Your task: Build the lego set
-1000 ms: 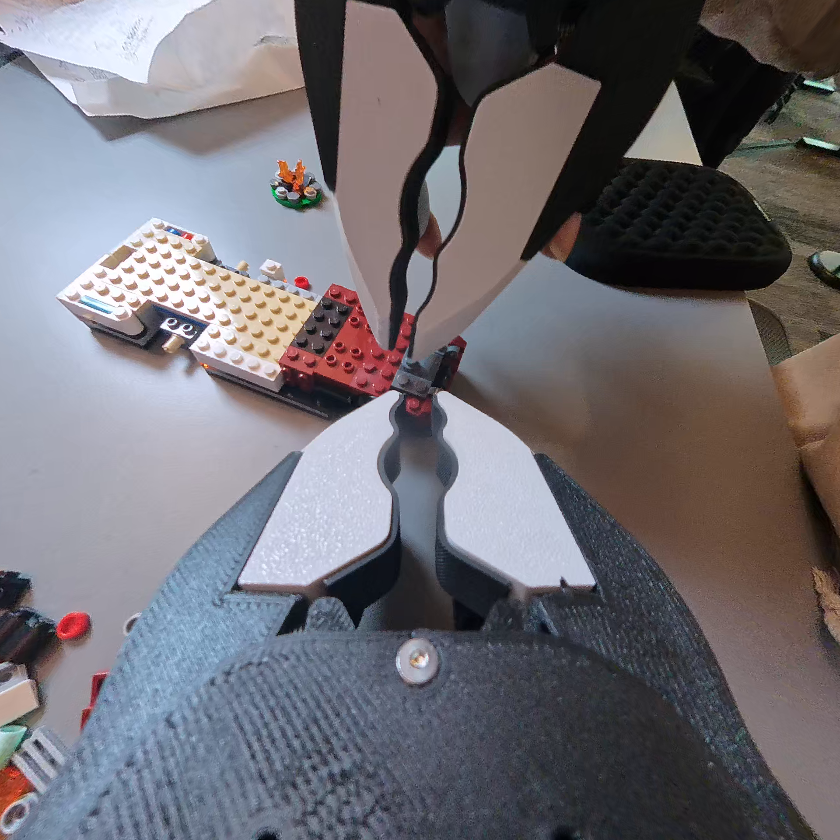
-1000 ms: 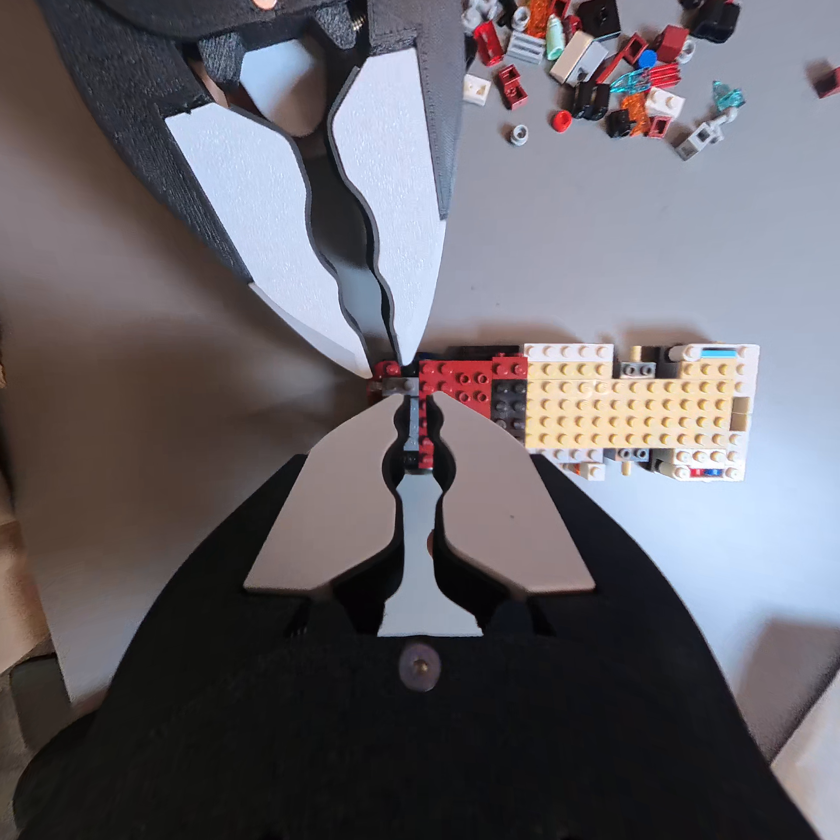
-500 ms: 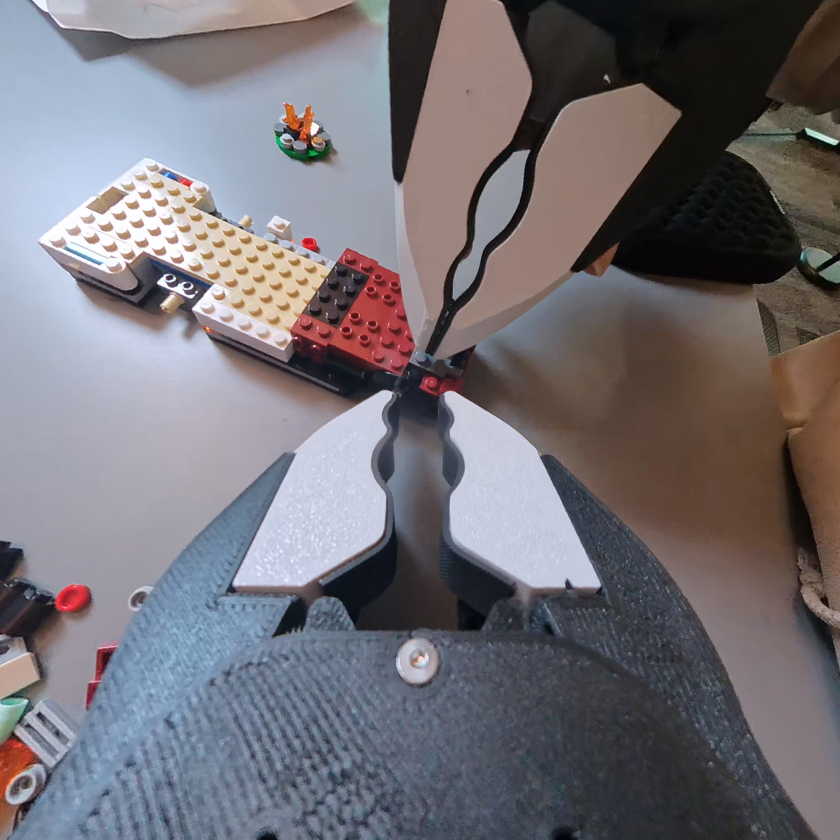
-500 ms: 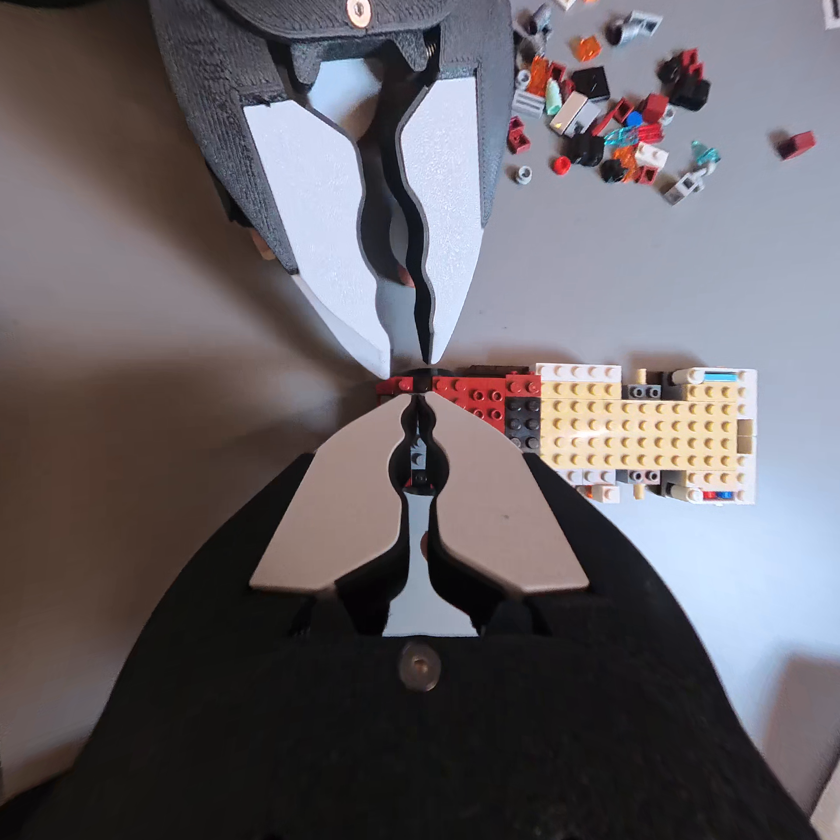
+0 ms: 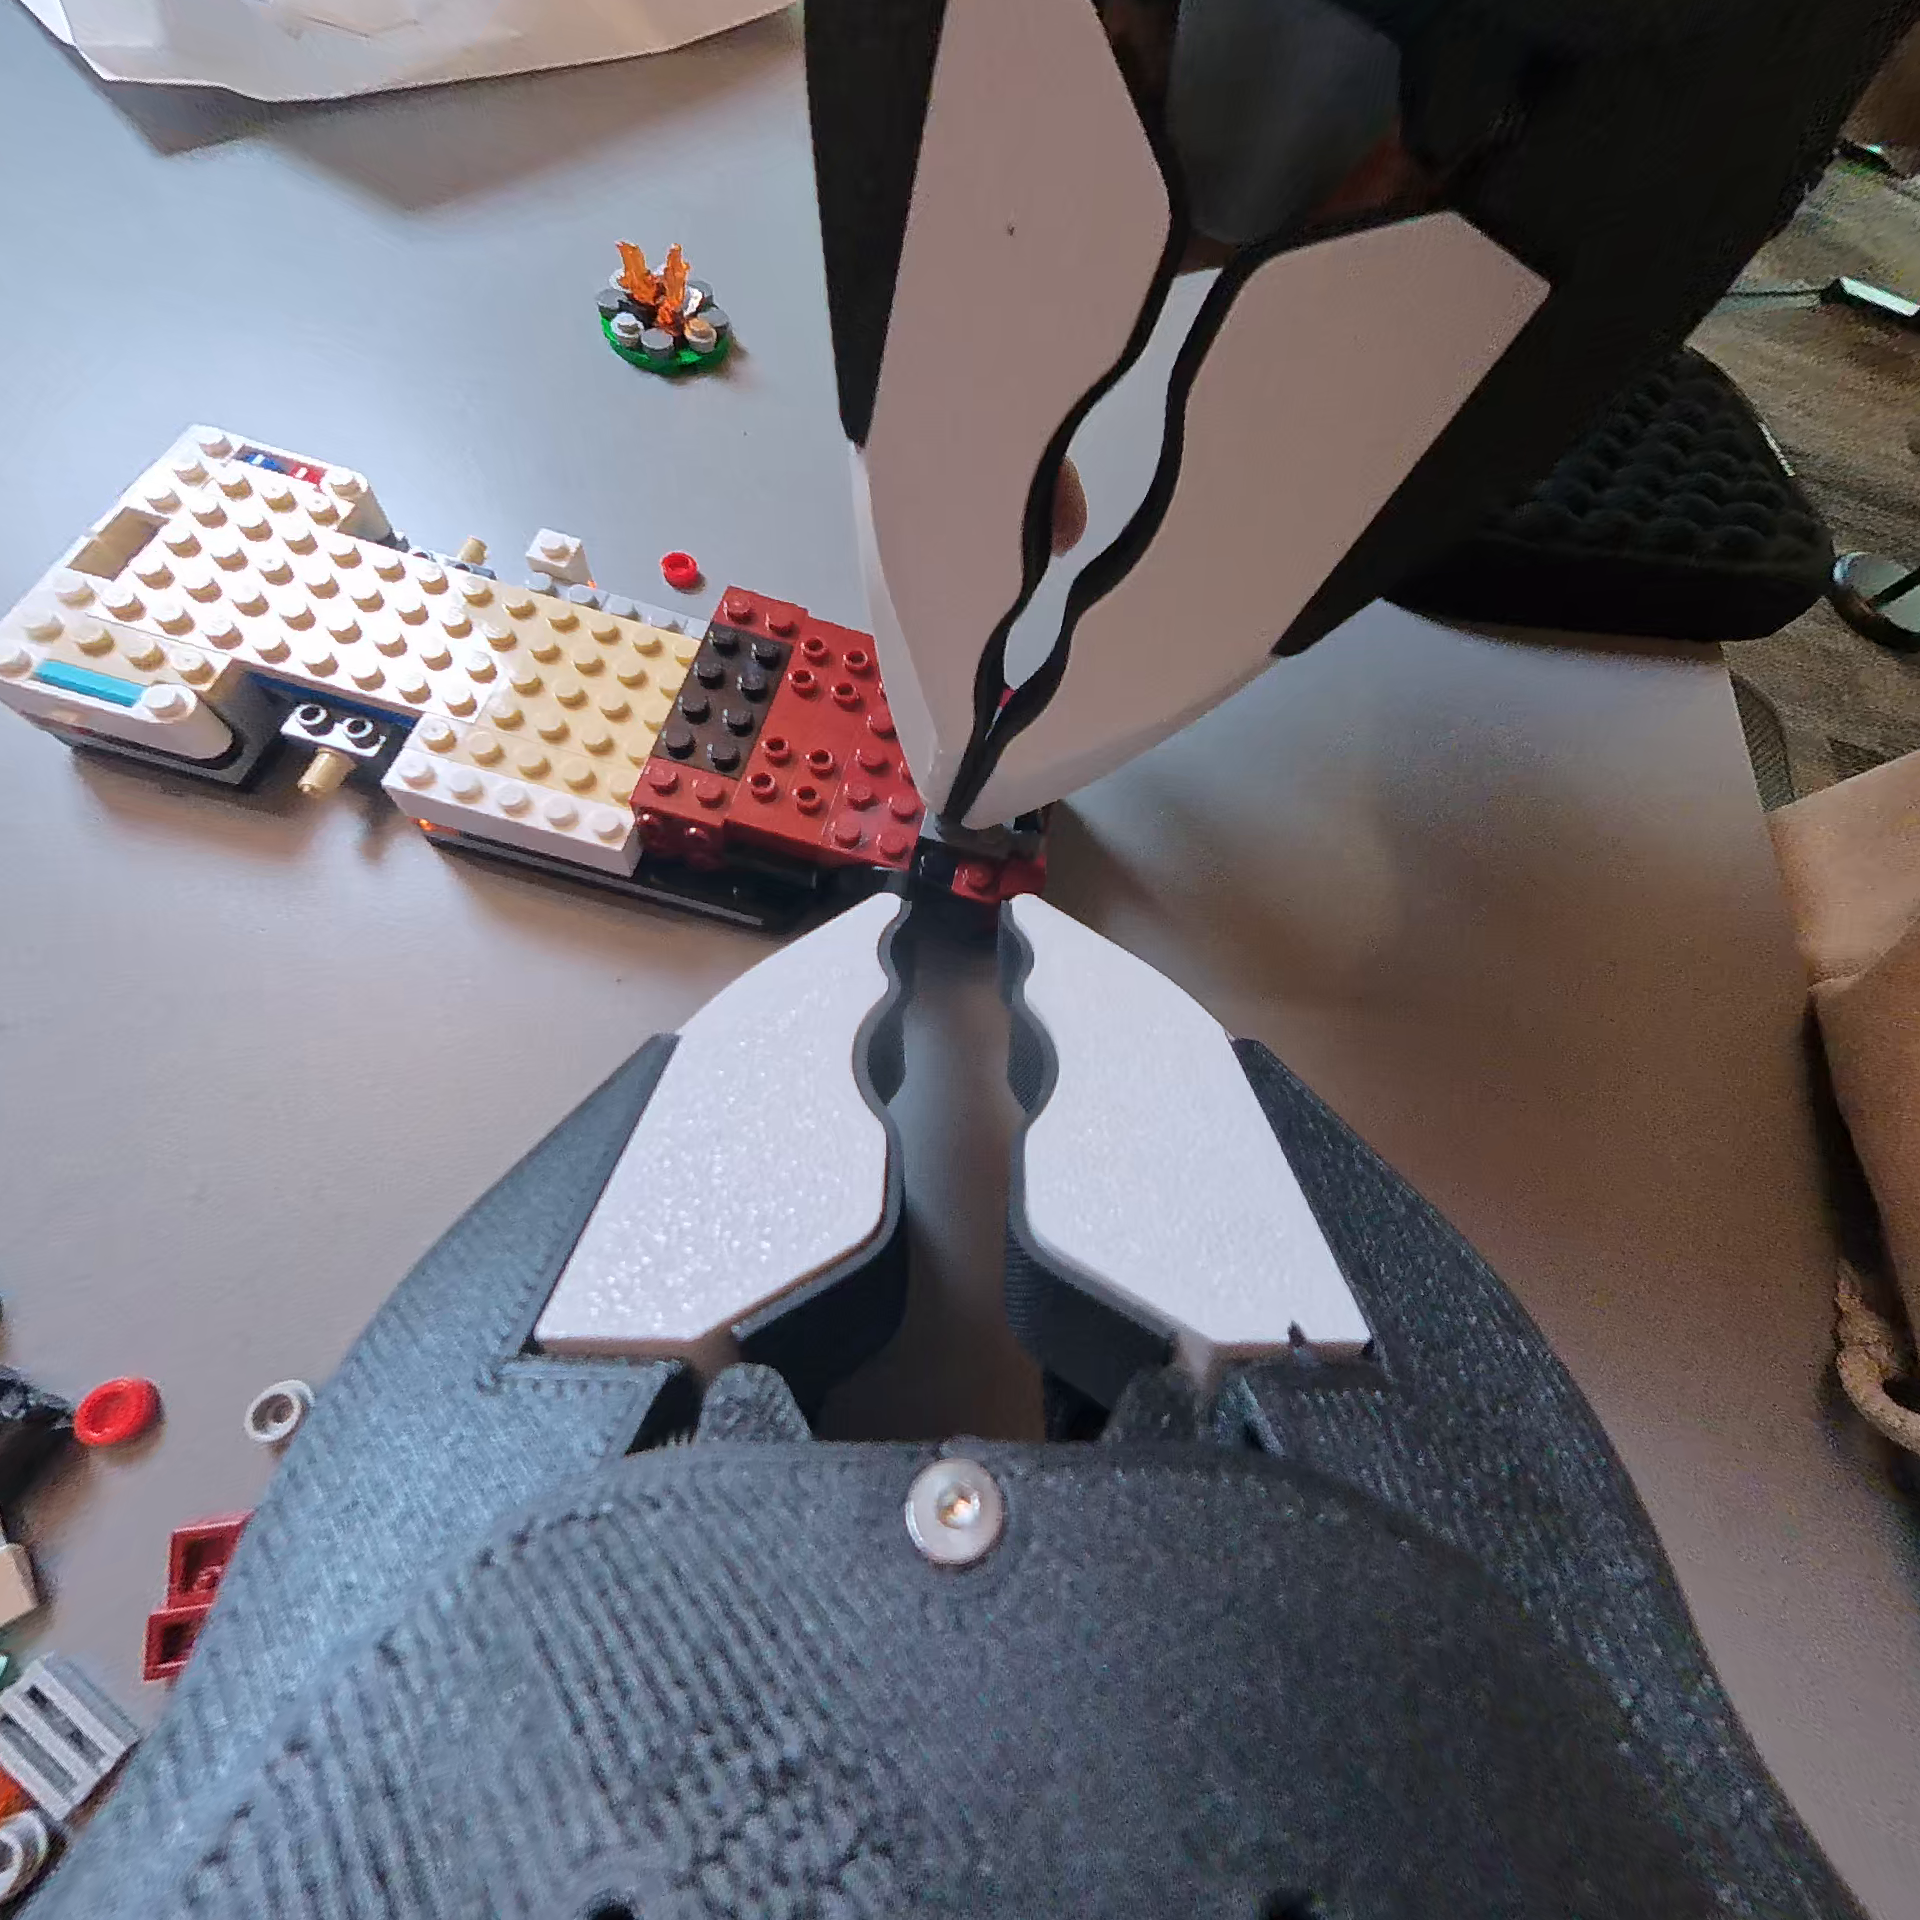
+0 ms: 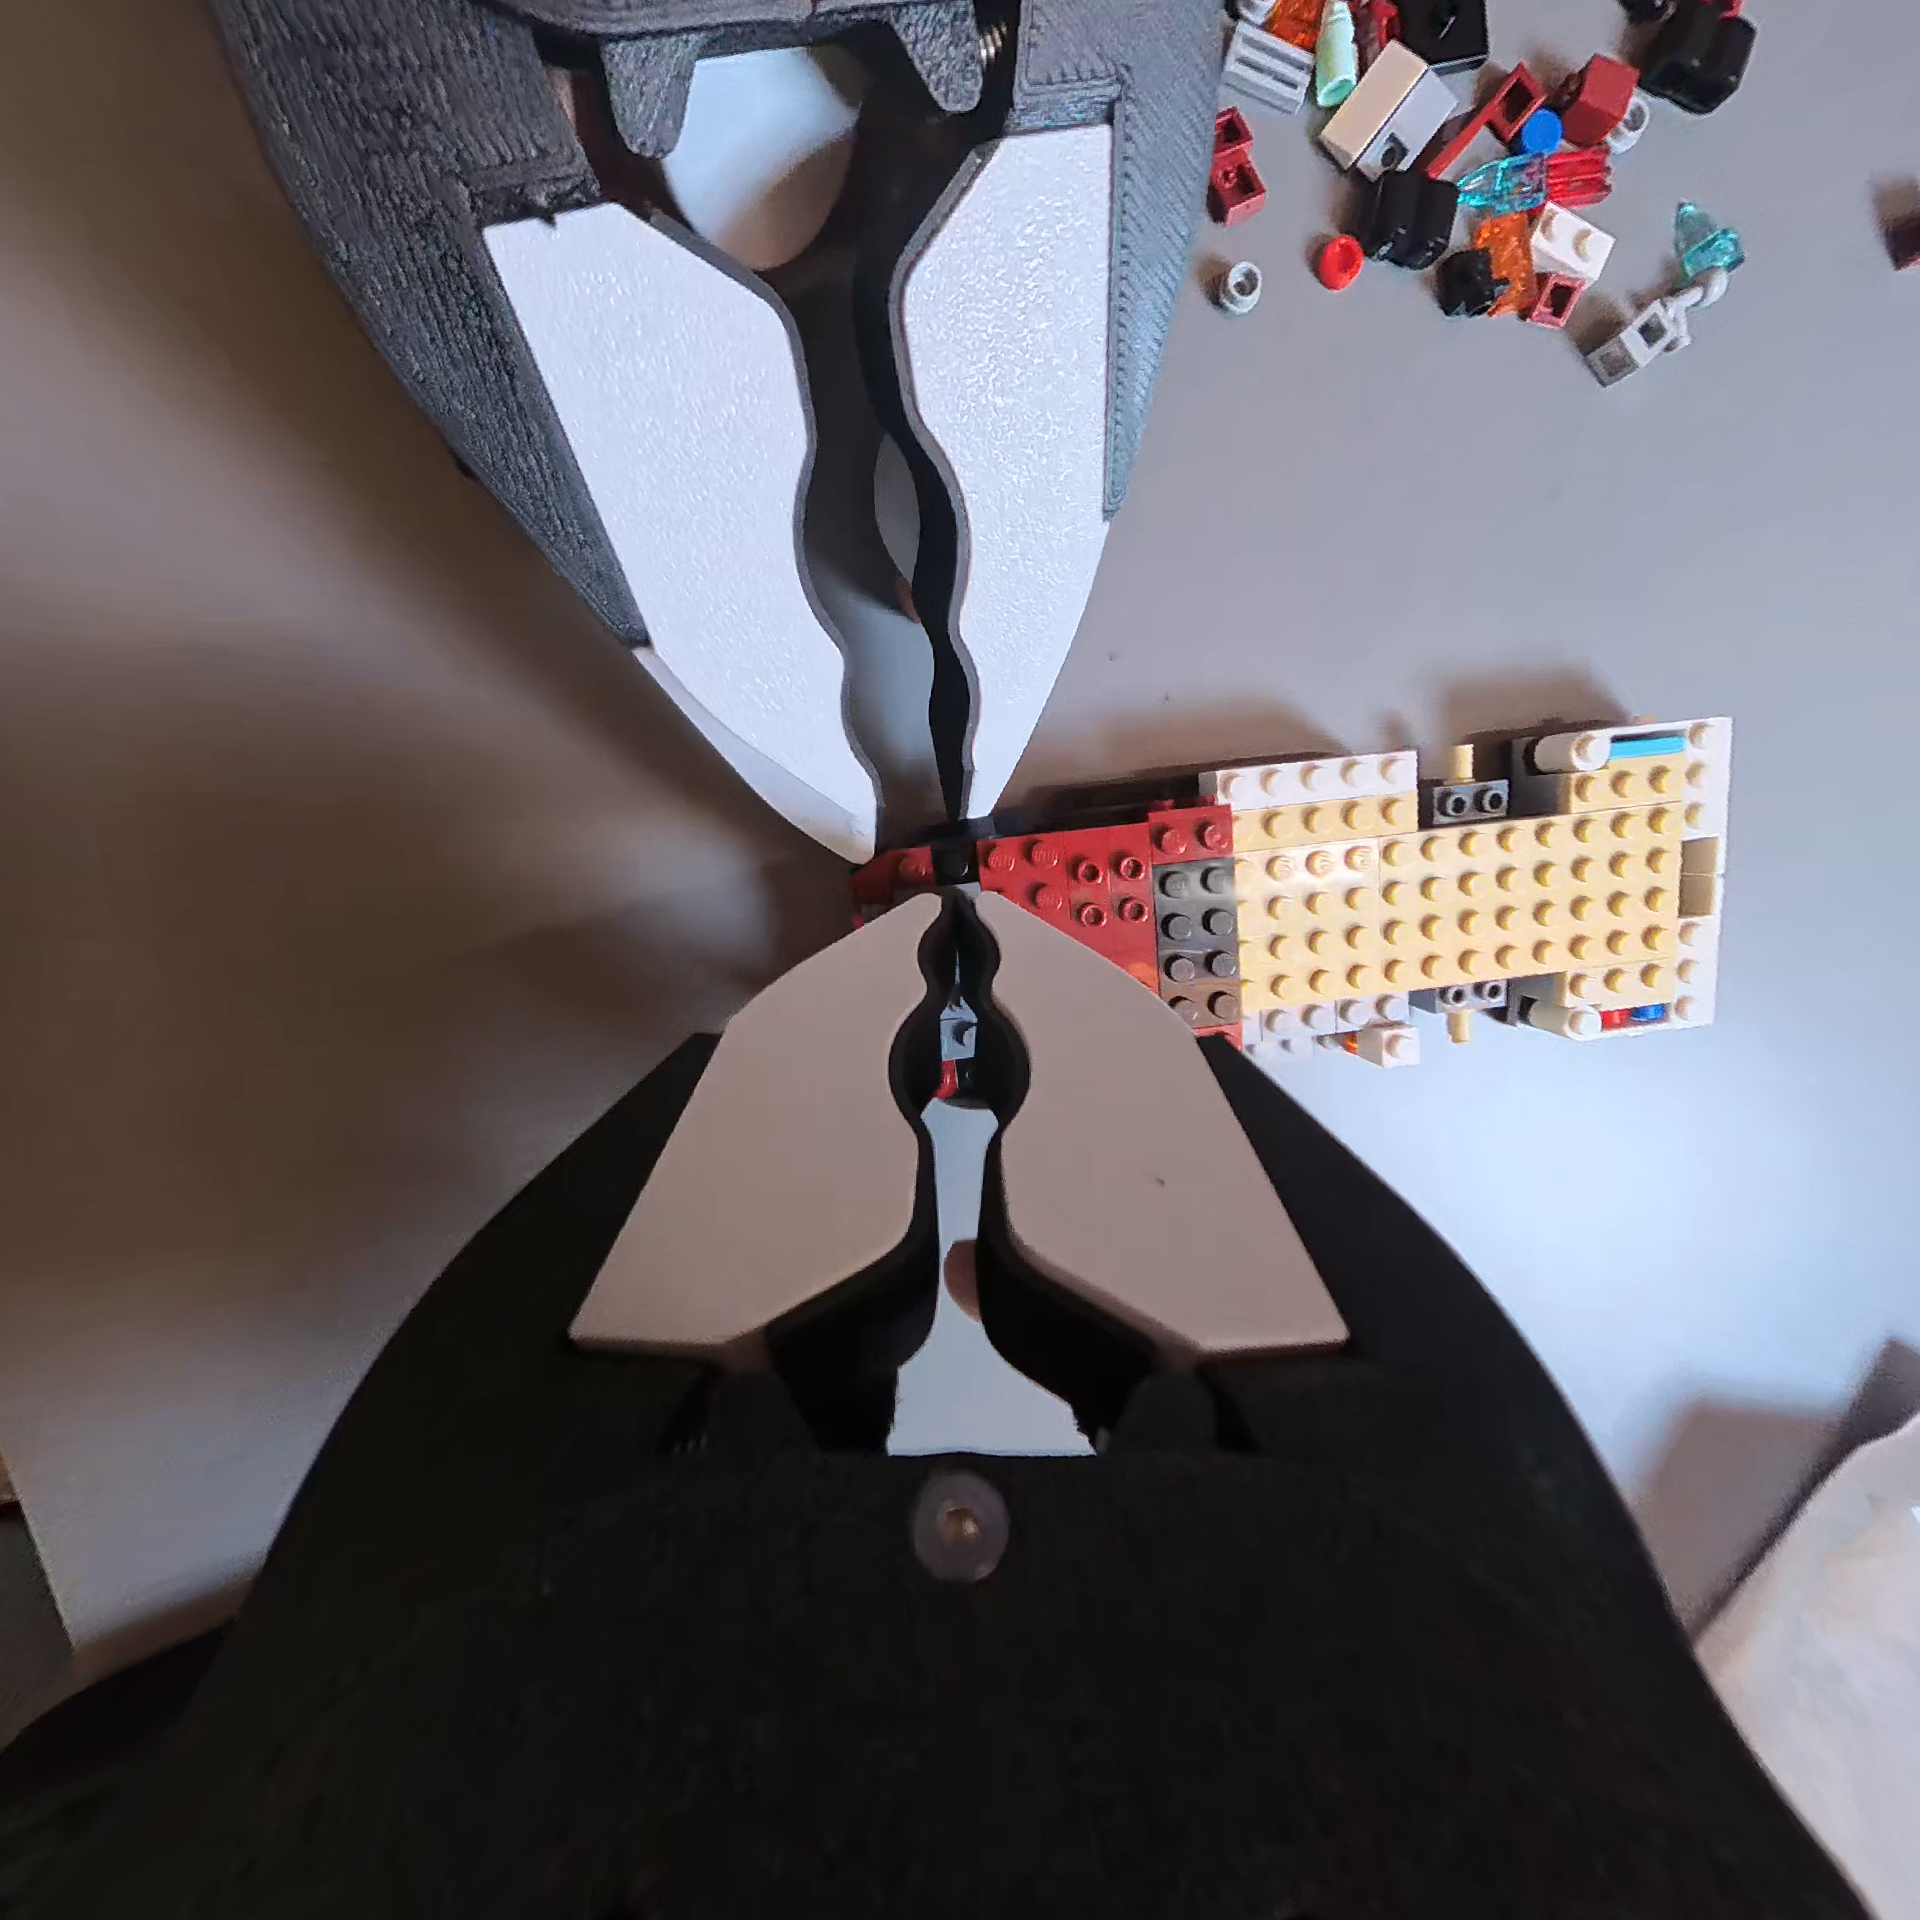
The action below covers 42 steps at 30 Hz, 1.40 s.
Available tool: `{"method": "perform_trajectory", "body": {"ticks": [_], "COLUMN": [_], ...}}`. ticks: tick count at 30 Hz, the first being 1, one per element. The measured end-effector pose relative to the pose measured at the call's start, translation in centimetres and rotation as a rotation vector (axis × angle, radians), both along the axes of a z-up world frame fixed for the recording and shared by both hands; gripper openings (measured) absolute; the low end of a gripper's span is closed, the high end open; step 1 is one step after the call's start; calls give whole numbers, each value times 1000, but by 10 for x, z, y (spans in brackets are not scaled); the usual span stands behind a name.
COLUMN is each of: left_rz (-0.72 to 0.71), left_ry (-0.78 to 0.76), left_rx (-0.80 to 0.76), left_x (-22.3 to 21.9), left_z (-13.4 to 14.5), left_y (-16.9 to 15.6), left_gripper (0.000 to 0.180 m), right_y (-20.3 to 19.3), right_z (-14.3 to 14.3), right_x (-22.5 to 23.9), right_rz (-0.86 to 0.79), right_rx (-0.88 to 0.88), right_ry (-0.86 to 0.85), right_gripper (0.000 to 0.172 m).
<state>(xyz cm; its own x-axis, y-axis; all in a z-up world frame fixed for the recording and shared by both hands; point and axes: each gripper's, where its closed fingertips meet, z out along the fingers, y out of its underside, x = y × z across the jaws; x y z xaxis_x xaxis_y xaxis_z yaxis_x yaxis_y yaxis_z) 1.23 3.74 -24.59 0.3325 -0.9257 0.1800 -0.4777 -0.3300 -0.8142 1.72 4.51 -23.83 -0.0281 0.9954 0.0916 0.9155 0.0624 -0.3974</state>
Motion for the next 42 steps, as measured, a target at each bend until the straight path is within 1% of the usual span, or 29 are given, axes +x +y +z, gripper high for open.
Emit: {"method": "perform_trajectory", "body": {"ticks": [8,14,17,18,20,21,23,24,25,26,28,30,32,33,35,39,40,42], "left_rz": [-1,-2,3,6,5,6,10,13,16,19,20,21,26,27,29,55,67,95], "left_ry": [6,3,2,0,-5,-5,-6,-9,-14,-17,5,33,79,98,115,177,192,197], "left_rx": [7,3,4,2,-4,-2,9,14,16,12,-4,16,46,53,46,36,33,18], "left_x": [0,0,-2,-2,-2,-2,-3,-4,-4,-4,-4,-4,-6,-9,-14,-37,-42,-48], "left_z": [0,0,0,0,1,1,3,5,7,8,7,5,3,2,2,-1,-1,-1], "left_y": [0,0,1,2,2,2,2,2,2,1,-1,-2,-2,-2,-4,-4,-4,-5], "left_gripper": [15,15,15,15,15,16,16,17,18,19,27,35,44,46,51,64,66,69], "right_y": [0,0,2,2,3,3,1,2,6,9,8,3,1,-2,-7,-32,-30,-13], "right_z": [0,0,2,5,23,34,47,46,40,30,12,1,-6,-8,-5,8,13,23], "right_x": [1,0,-3,-5,-11,-11,-1,8,20,31,44,41,35,30,18,-11,-13,-11], "right_rz": [9,-6,-37,-53,-89,-97,-79,-64,-55,-46,-56,-67,-60,-46,-30,122,151,199], "right_rx": [18,1,-6,-15,-43,-64,-100,-92,-59,-25,-28,-52,-14,-1,11,-52,-40,28], "right_ry": [-57,-18,62,112,270,349,465,484,473,446,406,394,359,351,366,482,502,508], "right_gripper": [1,0,0,0,3,20,28,31,36,41,45,45,40,40,33,33,33,36]}}
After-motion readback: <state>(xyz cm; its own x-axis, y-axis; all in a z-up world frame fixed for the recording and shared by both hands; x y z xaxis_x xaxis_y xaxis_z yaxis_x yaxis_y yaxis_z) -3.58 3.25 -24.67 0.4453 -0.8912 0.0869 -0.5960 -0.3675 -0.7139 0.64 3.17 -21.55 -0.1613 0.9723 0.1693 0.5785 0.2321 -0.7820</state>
